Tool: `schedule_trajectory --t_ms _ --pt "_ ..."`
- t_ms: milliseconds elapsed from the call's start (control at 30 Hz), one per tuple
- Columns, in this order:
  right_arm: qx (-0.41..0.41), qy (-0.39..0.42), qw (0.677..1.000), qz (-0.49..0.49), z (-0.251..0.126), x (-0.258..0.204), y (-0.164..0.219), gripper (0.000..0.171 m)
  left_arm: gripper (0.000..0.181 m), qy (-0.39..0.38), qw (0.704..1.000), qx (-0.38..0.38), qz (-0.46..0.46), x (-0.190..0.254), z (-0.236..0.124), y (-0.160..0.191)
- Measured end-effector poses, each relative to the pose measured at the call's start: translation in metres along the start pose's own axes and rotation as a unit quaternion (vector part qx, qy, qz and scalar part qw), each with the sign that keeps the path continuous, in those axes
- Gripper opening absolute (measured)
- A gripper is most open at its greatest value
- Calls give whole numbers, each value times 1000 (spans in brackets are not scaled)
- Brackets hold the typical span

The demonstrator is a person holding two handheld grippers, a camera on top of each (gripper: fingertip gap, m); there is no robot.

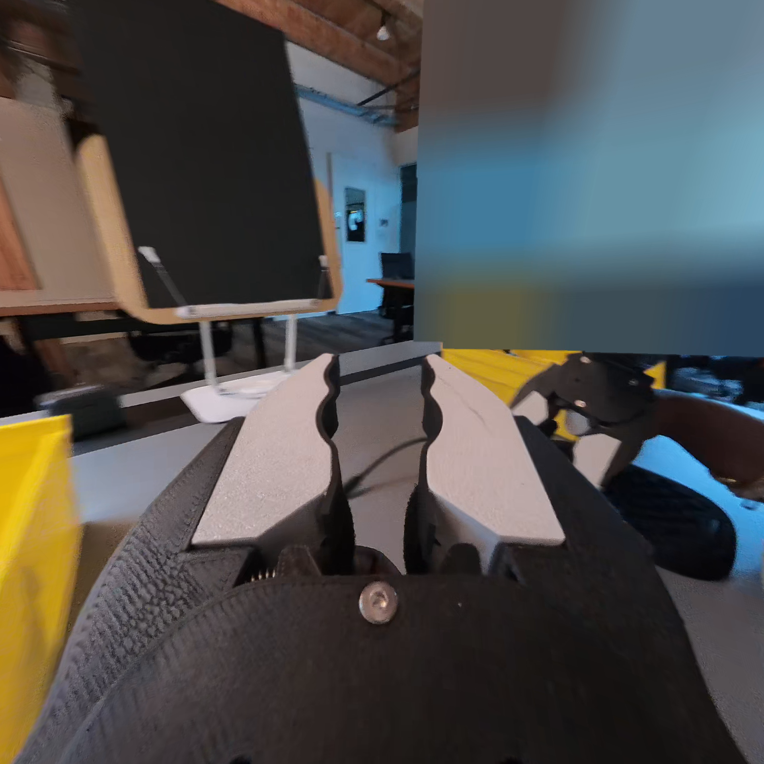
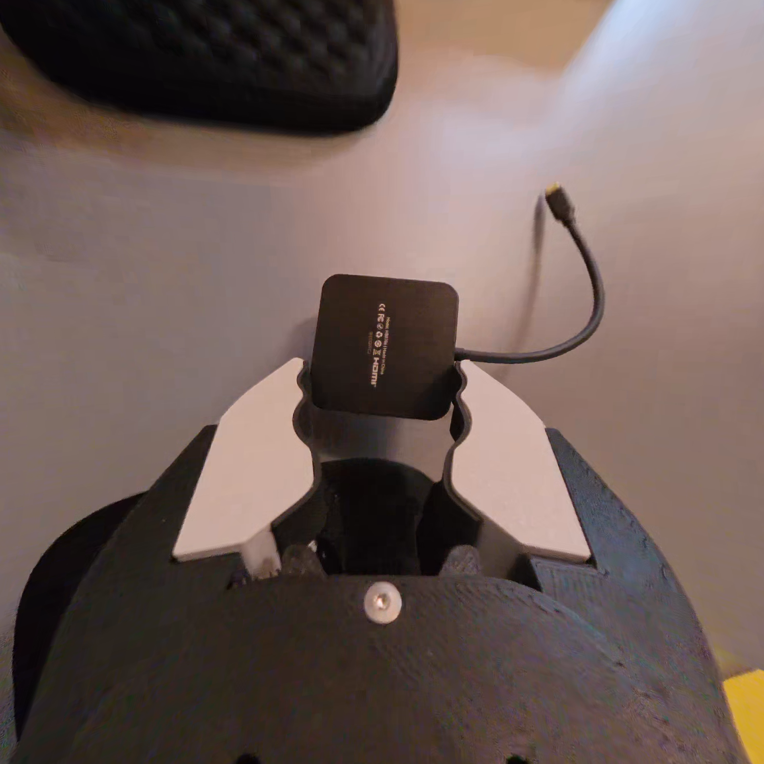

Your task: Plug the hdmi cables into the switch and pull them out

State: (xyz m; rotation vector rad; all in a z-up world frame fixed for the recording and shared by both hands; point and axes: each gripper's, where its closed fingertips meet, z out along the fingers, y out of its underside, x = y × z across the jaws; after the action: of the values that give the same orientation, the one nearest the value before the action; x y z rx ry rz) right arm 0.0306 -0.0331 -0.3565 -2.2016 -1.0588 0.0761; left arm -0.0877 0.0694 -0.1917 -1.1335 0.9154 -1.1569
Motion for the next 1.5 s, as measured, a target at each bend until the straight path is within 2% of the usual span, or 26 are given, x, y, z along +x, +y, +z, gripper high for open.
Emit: schedule_trajectory --t_ms 133,200,267,367,467,567,733,767,800,867,967,1067,1167,1233,1300,1367,1433,1500 --pt "-40 -39 998 15 11 -11 17 67 37 -93 994 -40 51 -54 -44 -21" --pt "-23 -42 998 28 12 -10 15 67 37 -132 982 -104 87 -86 -66 -21" --pt "-1 -27 999 29 10 -6 12 67 37 -153 961 -203 107 -122 -87 -5" --pt "55 2 998 42 -1 4 3 67 38 -123 907 -379 135 -168 -117 38" --pt "116 21 991 62 -16 10 -9 66 39 -81 829 -519 192 -209 -136 76" --pt "160 41 984 67 -27 14 -15 64 39 -40 773 -588 235 -239 -140 106" --pt "172 59 981 71 -34 15 -14 63 40 26 717 -652 246 -261 -148 145" --pt "170 63 981 70 -35 15 -13 63 30 32 711 -660 240 -262 -149 149" --pt "170 66 981 69 -36 16 -13 63 29 35 715 -659 232 -261 -147 150" --pt "173 72 980 67 -38 16 -12 63 14 38 706 -669 229 -261 -151 150" --pt "175 77 979 67 -38 17 -11 62 12 0 698 -655 290 -266 -152 132" --pt "186 75 978 63 -39 16 -15 62 11 -60 719 -594 357 -262 -144 88" --pt "215 66 973 57 -41 15 -26 60 11 -130 711 -529 445 -254 -138 28" --pt "240 63 967 52 -43 14 -37 58 11 -149 708 -481 494 -234 -128 -10" --pt "279 55 958 44 -49 13 -53 56 11 -131 717 -431 532 -198 -110 -37" --pt "338 44 940 38 -60 10 -76 53 10 -81 728 -390 557 -151 -89 -46" --pt "408 24 912 36 -77 5 -106 45 10 -20 747 -356 561 -101 -66 -37" --pt "468 7 883 31 -94 0 -135 40 11 46 755 -331 564 -52 -45 -13"
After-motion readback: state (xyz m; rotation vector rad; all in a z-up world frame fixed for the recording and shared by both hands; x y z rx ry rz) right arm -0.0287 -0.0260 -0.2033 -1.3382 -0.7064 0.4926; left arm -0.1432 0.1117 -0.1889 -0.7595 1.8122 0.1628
